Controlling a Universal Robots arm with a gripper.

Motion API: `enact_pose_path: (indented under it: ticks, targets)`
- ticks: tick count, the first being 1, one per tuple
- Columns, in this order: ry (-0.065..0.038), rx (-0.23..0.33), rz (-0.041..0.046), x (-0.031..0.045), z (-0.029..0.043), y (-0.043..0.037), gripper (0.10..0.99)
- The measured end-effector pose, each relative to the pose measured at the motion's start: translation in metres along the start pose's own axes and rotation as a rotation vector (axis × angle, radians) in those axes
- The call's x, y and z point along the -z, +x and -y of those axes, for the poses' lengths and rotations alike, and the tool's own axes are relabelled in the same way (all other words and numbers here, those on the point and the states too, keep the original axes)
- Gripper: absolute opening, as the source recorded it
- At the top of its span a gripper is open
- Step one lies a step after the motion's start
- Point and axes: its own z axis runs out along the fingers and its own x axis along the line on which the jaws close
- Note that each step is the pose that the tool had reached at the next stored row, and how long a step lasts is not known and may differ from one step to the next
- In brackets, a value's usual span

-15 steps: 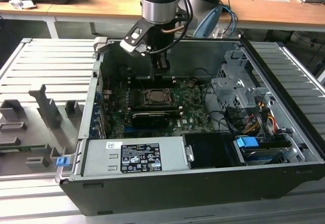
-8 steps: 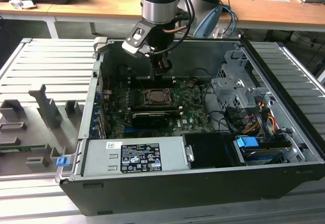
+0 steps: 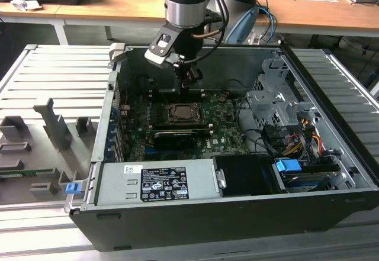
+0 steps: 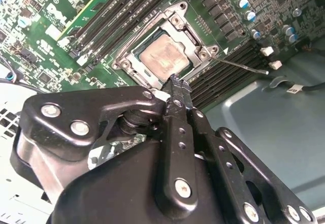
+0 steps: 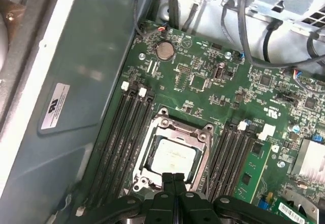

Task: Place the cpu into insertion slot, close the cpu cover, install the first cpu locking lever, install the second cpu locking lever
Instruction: 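Install the first cpu locking lever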

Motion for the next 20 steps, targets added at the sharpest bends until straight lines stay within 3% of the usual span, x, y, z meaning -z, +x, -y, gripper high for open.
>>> enact_pose_path:
  ticks: [20]
  targets:
    - [0.003,0.230,-0.0101,0.0000,0.0000,-0.0001,0.106]
